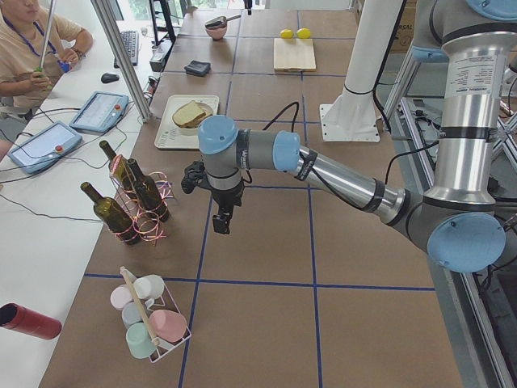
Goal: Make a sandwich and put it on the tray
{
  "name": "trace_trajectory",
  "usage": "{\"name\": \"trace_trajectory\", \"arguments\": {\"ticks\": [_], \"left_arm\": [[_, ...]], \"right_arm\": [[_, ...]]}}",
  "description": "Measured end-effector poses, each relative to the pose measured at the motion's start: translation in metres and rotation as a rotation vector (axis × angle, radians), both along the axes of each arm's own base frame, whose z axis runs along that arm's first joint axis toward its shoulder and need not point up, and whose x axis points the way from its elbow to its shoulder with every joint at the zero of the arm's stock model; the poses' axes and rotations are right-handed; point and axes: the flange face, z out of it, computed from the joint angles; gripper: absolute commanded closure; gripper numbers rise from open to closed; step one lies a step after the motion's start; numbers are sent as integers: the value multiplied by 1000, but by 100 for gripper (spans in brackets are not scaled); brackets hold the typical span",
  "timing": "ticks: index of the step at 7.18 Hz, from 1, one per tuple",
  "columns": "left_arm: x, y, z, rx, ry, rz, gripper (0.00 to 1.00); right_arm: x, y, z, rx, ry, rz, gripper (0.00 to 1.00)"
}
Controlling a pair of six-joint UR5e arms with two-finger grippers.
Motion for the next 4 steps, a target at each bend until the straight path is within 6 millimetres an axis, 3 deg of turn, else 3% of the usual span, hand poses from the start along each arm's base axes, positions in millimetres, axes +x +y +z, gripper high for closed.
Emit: {"name": "trace_trajectory", "arguments": {"ticks": [4], "left_arm": [[1,0,-1,3,2,2,0]], "right_arm": [[-21,0,-3,13,-3,-40,0]]}}
